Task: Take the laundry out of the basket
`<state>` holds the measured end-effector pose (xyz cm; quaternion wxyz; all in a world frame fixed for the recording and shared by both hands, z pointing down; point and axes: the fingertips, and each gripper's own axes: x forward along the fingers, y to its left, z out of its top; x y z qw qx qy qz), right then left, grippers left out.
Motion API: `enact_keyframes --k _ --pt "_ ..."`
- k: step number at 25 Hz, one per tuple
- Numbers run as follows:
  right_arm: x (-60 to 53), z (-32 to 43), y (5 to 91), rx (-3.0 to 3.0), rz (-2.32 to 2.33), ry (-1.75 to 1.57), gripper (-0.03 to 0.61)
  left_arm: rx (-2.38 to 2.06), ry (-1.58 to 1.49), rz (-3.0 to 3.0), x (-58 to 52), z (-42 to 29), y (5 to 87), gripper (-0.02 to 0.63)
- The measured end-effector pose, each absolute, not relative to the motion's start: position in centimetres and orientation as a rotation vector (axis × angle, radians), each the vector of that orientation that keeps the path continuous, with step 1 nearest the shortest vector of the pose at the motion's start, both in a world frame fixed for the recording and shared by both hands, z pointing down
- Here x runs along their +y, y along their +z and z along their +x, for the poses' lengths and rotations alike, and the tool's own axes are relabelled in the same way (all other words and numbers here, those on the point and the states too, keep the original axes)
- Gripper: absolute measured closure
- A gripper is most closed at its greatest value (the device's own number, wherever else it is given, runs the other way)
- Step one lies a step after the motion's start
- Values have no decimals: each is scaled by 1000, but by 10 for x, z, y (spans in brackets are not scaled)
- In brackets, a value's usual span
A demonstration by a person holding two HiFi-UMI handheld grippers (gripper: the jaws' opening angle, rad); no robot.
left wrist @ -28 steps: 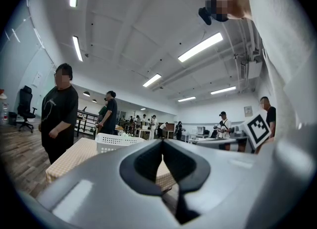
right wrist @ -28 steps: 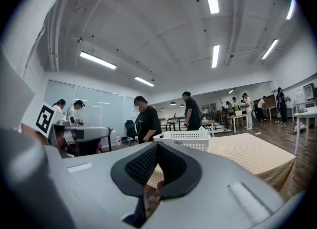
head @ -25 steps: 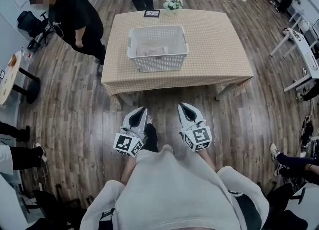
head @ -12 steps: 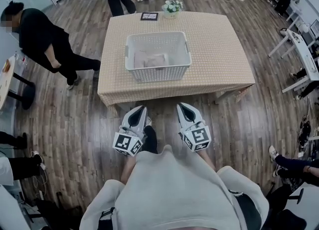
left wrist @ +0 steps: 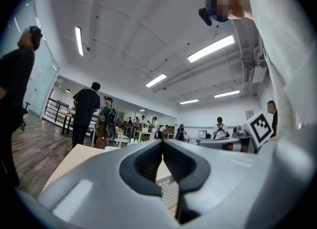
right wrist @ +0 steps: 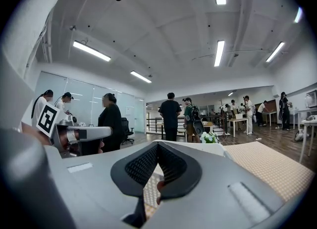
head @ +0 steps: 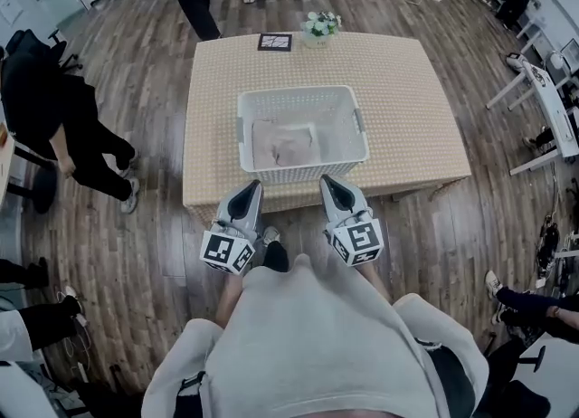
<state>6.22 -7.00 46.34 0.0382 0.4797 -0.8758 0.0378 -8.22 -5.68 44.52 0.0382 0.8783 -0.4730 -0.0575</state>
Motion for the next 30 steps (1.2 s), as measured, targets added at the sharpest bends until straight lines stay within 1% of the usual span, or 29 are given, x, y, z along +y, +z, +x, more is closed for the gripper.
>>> enact_keyframes --k 7,13,21,30 --pt "-163 24 435 -2705 1509 41 580 -1457 -198 2730 -148 -125 426 604" --pt "-218 5 429 -2684 1576 19 580 -1423 -197 2761 -205 -150 422 604" --pt "-240 17 445 -2620 1640 90 580 -1405 -160 2734 -236 -158 438 604" --pt "-249 30 454 -2618 1572 150 580 -1482 -112 2651 -242 -156 450 604"
